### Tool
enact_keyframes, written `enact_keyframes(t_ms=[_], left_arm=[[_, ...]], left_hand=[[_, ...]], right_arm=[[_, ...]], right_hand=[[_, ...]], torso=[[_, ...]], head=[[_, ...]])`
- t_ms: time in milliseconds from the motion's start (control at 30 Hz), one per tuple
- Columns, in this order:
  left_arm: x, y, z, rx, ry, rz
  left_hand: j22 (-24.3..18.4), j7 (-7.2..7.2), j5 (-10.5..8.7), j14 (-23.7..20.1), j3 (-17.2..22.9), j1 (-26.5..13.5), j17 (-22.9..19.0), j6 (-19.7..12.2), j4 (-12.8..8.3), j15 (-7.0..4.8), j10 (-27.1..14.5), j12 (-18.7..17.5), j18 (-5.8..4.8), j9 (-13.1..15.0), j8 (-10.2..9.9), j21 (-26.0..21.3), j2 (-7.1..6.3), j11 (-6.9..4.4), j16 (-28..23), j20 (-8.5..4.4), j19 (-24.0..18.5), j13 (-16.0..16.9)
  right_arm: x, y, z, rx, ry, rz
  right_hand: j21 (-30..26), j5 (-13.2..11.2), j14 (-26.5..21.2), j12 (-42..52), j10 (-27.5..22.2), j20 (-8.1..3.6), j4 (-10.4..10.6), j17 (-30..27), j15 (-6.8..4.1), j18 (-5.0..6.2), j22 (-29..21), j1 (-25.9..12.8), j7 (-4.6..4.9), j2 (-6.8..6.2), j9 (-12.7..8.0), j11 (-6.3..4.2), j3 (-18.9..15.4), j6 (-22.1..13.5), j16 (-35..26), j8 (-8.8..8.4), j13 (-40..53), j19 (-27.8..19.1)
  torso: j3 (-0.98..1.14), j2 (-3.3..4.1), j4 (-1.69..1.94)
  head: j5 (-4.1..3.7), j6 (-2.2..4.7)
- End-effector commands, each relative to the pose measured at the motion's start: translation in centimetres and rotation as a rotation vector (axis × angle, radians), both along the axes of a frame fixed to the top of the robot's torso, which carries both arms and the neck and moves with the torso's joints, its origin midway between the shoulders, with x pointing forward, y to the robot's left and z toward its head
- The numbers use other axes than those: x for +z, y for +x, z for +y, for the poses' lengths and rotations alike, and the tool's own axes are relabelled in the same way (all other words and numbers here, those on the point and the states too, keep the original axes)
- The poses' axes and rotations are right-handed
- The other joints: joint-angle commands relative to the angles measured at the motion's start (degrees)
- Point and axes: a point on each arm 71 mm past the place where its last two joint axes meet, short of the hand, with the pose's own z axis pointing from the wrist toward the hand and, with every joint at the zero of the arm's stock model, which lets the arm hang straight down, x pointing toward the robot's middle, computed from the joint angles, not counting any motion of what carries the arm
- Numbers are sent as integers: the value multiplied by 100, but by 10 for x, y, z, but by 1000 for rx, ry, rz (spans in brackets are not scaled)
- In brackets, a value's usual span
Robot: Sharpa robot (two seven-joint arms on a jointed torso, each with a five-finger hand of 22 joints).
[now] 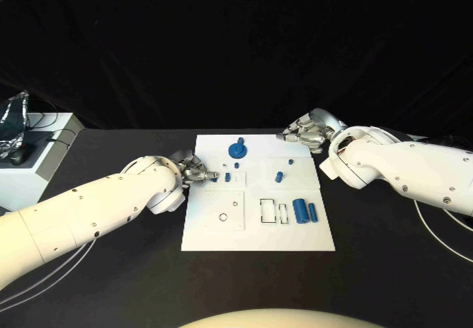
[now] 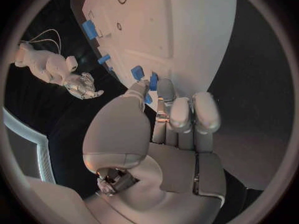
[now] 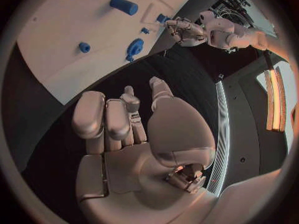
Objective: Assemble the parts on the task board
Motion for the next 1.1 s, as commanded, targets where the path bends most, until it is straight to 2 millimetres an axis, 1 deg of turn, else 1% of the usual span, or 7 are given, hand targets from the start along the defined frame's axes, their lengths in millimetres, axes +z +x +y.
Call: enact_keyframes(t_ms=[33, 333, 467, 633, 867, 1000, 1100], left_arm=[[-1, -1, -2, -13, -5, 4], [0, -1, -4, -18, -15, -11], [1, -1, -5, -23, -18, -19], [2, -1, -7, -26, -22, -29], [3, -1, -9, -38, -18, -40], [3, -1, -11, -47, -7, -49], [4, -1, -11, -53, 6, -53]], left_hand=[[743, -7, 29, 36, 101, -21, 17, 2, -58, -18, -36, 2, -81, -10, -19, -20, -53, -9, 21, -5, 20, -5], [745, -12, 31, 38, 239, 56, 38, -18, -180, -22, -50, 4, -83, 1, 7, -19, -67, -12, 26, -3, 18, 44], [750, -9, 25, 41, 412, 143, 63, -31, -270, -16, -44, -15, -74, -21, -4, -8, -83, -8, 37, 22, 19, 56], [753, 13, 23, 47, 787, 223, 96, -61, -417, -8, -10, -59, -57, -31, -3, 5, -145, -5, 51, 53, 18, 50], [762, 50, 23, 53, 1327, 139, 120, -94, -686, -2, 38, -113, -53, -1, 38, 47, -282, 12, 57, 57, 26, 47], [765, 82, 30, 54, 1586, 65, 123, -100, -807, 1, 54, -128, -56, 30, 71, 74, -345, 6, 59, 49, 29, 52], [770, 92, 34, 56, 1672, 34, 127, -104, -863, -2, 60, -128, -59, 50, 91, 95, -355, 3, 64, 40, 36, 57]], right_arm=[[1, 0, 2, 15, -6, -10], [1, -1, 2, 16, -5, -10], [1, -1, 2, 17, -5, -10], [1, -1, 2, 17, -5, -10], [1, -1, 1, 16, -5, -11], [1, -1, 1, 15, -5, -11], [1, -1, 1, 15, -5, -11]], right_hand=[[-24, 38, -13, -19, 30, -16, -5, -4, -4, 9, 771, -17, 11, 51, -5, 3, -13, 38, -36, -27, 4, 341], [-24, 38, -13, -19, 30, -16, -5, -4, -4, 9, 771, -17, 11, 51, -5, 3, -13, 38, -36, -27, 4, 341], [-24, 38, -13, -19, 30, -16, -5, -4, -4, 9, 771, -17, 11, 51, -5, 3, -13, 38, -36, -27, 4, 341], [-21, 42, -14, -20, 32, -17, -4, -8, -4, 9, 772, -28, 12, 55, -9, 3, -16, 38, -39, -29, 5, 342], [-21, 42, -14, -20, 32, -17, -4, -8, -4, 9, 772, -28, 12, 55, -9, 3, -16, 38, -39, -29, 5, 342], [-27, 45, -14, -18, 34, -16, 3, -10, -4, 10, 771, -33, 11, 54, -9, 3, -17, 37, -40, -29, 6, 341], [-27, 45, -14, -18, 34, -16, 3, -10, -4, 10, 771, -33, 11, 54, -9, 3, -17, 37, -40, -29, 6, 341]], torso=[[3, 2, -2], [4, 1, -3], [4, 3, -2], [6, 5, -1], [6, 1, -3], [5, 0, -3], [6, 1, -4]], head=[[-1, -2], [1, -1], [-2, -3], [-3, -4], [-7, -15], [-13, -11], [-12, -14]])
